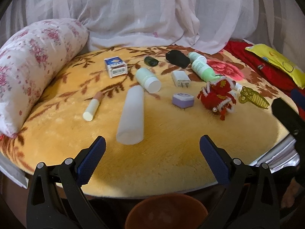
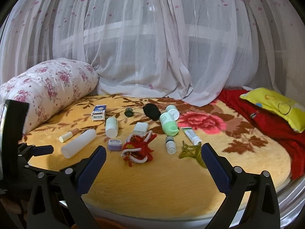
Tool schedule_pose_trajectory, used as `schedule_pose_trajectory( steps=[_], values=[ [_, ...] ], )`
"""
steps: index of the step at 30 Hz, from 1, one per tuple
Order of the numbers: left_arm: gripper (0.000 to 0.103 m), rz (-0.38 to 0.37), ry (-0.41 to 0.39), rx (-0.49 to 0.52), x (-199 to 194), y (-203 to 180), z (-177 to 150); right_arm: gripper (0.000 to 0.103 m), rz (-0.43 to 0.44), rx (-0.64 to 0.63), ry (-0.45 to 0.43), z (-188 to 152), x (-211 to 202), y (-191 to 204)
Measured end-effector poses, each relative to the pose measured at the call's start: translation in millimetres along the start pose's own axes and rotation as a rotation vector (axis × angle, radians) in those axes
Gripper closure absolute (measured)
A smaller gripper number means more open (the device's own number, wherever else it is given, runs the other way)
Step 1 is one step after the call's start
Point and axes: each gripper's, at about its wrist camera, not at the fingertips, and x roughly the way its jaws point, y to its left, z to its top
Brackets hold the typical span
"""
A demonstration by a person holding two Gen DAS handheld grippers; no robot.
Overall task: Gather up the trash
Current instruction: 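Grasp the white foam tube with the left tool while the right tool grasps the red knitted ornament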
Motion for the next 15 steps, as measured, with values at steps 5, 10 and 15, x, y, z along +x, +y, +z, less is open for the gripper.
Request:
schedule_pose_trajectory(
  steps=[5,10,15],
  values=[
    [0.007,-0.015,-0.012,-0.019,15,3,4,0.005,-0.032,-0.028,-0.011,0,-1,-3],
    [0.007,-0.01,-0.025,-0.042,34,8,19,0.005,-0.032,-0.025,0.003,-3,5,-5],
    [0.019,-0.014,0.008,-0.048,64,12,34,0.005,-0.04,-0.035,0.013,-6,9,-4]
  ],
)
